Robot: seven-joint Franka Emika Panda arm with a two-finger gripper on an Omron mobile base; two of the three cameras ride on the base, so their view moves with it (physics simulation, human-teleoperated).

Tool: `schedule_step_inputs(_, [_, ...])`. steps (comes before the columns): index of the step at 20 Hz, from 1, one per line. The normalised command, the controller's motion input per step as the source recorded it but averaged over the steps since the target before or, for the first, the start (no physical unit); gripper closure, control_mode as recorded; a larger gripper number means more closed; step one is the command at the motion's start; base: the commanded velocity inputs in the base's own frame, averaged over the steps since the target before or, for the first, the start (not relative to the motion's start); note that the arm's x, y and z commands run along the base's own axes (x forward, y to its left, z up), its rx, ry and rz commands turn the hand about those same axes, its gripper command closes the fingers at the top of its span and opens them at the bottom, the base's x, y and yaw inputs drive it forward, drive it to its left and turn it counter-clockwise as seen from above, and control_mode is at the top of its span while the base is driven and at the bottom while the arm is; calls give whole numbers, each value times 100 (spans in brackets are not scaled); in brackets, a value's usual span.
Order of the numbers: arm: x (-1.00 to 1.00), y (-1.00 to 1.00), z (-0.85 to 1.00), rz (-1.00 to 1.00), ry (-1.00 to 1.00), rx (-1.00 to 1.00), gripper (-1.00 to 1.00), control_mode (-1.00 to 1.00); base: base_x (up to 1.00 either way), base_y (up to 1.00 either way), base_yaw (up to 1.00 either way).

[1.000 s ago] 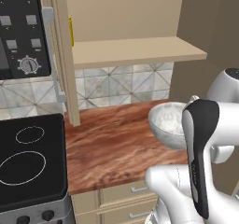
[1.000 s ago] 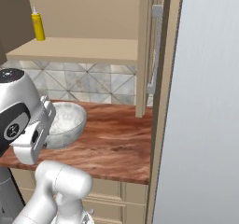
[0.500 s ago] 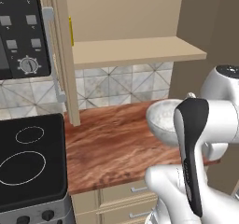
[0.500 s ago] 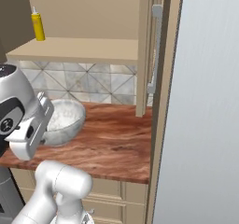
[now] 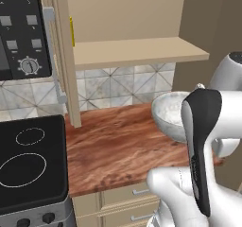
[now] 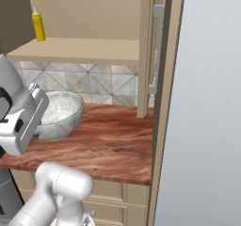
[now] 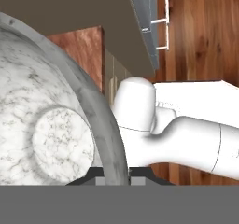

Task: Pick the mug and place it in the sink. Pick the bowl and place it in the open cabinet and then close the cabinet.

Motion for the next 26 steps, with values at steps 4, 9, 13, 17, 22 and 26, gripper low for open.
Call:
schedule_step_inputs(4, [3,0,41,0,0,0,100,-100,0,0,0])
schedule_step_inputs(9, [1,-1,46,8,-8,-1,100,-100,0,0,0])
schedule_step_inputs(13, [0,-1,39,7,-16,-3,100,-100,0,0,0])
schedule_step_inputs(17, [0,0,36,7,-14,-3,100,-100,0,0,0])
schedule_step_inputs(22, [4,0,33,5,-13,-3,100,-100,0,0,0])
schedule_step_inputs(26, [20,0,28,1,-5,0,100,-100,0,0,0])
